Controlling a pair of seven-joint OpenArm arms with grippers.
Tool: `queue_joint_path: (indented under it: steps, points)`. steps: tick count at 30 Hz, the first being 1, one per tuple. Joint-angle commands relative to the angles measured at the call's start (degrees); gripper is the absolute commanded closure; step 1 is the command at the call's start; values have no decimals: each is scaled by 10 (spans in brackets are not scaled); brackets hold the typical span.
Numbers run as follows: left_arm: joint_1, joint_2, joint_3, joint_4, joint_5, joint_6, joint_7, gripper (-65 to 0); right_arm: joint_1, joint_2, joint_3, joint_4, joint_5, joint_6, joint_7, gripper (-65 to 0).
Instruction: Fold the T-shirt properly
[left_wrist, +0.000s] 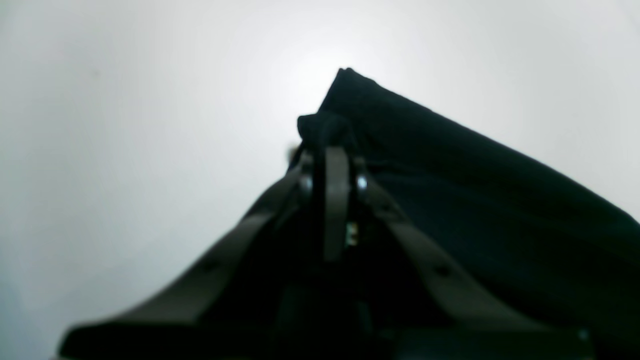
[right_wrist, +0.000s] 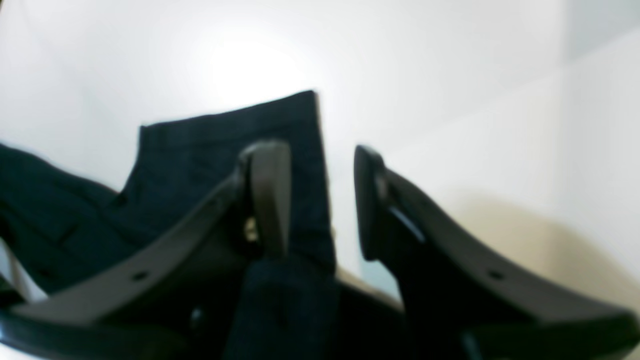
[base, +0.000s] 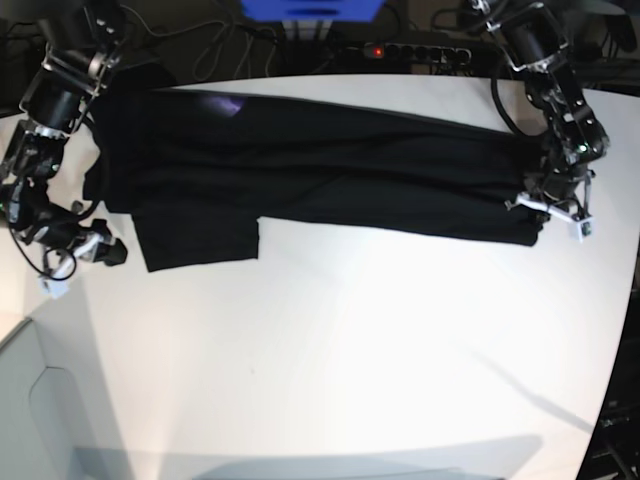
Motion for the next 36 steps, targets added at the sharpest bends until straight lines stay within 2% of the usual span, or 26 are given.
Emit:
queue_joint_path:
  steps: [1,8,15,28,36]
  points:
    - [-6,-8,-3,8,-4,2,-14,-1,20,12,-6,-7,14,-1,22,-244]
    - [-6,-7,-3,8,-4,2,-13,-1,34,22,-64,-92,14,-1,106,-244]
    - [-6,-7,-3,8,-4,2,-13,-1,32,27,-128,-134,14,-1,157,-244]
    - [1,-7,-4,8,-5,2,-13,-1,29,24,-144,-133,14,-1,153,-242]
    - [1,-7,-4,8,-5,2,-13,-1,29,24,-199,-133,14,-1,156,-242]
